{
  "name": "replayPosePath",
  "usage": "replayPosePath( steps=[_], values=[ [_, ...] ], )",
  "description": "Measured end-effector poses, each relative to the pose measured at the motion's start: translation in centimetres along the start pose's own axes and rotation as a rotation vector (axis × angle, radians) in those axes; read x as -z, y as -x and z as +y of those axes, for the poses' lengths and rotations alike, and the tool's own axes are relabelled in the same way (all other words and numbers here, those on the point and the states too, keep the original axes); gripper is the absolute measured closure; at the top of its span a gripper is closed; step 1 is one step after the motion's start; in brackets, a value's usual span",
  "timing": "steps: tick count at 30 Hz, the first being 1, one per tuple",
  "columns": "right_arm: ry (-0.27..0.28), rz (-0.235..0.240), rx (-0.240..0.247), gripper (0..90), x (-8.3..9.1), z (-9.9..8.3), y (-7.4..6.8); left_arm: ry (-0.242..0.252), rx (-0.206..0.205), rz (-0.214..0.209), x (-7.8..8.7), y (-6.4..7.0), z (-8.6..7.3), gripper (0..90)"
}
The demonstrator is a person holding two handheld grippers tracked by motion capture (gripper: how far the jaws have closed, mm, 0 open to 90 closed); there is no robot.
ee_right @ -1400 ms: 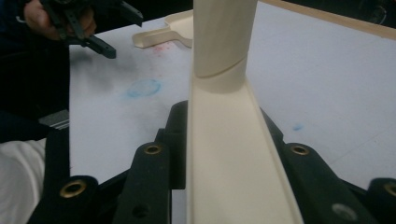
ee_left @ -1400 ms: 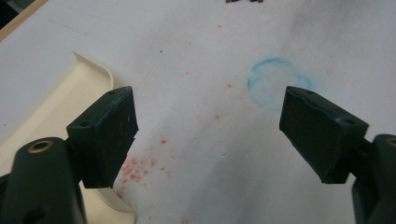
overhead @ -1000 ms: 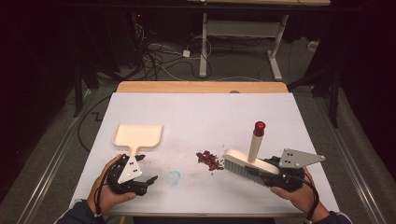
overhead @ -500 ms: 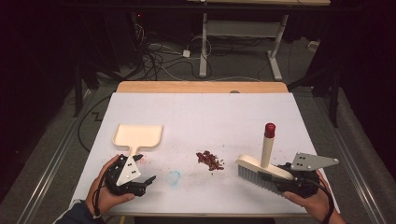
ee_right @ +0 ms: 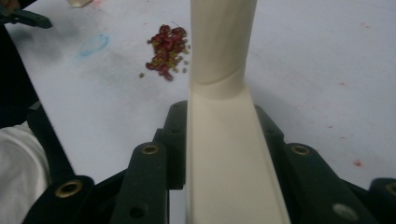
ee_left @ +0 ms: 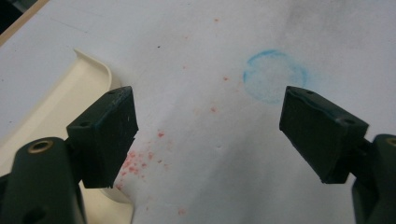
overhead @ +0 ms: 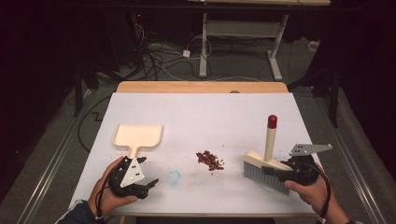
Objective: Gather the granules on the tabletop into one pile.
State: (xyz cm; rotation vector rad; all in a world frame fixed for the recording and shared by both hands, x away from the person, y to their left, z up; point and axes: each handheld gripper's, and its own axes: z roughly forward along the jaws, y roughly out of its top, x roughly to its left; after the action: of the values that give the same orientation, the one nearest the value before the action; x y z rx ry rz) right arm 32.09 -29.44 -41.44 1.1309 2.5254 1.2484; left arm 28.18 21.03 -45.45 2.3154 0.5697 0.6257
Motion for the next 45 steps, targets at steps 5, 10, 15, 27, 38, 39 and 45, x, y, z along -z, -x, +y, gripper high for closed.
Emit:
replayPosePath(
  steps=[5,10,15,27,38,39,45],
  values=[
    [-0.057,-0.031,0.008,60.2,-0.7,1.1,2.8,-0.009,-0.002,-0.013,-0.2,0.1,0.0,18.3],
    [-0.092,-0.047,0.017,52.0,-1.4,2.0,5.7,-0.018,-0.007,-0.021,-0.4,0.2,0.1,18.3],
    [-0.127,-0.030,0.048,47.4,-2.3,2.8,7.6,-0.031,-0.014,-0.031,-0.7,0.3,0.1,18.3],
    [-0.160,-0.246,0.045,52.4,-2.0,5.0,10.9,-0.043,-0.022,-0.045,-1.2,0.4,0.3,18.3],
    [-0.175,-0.465,-0.017,76.0,-6.7,4.2,10.7,-0.044,-0.023,-0.054,-1.3,0.4,0.3,18.3],
    [-0.166,-0.453,-0.024,74.7,-6.8,4.2,10.8,-0.044,-0.023,-0.055,-1.3,0.4,0.3,18.3],
    [-0.146,-0.466,-0.069,70.2,-7.0,3.9,10.9,-0.042,-0.026,-0.052,-1.2,0.3,0.2,18.3]
  ],
)
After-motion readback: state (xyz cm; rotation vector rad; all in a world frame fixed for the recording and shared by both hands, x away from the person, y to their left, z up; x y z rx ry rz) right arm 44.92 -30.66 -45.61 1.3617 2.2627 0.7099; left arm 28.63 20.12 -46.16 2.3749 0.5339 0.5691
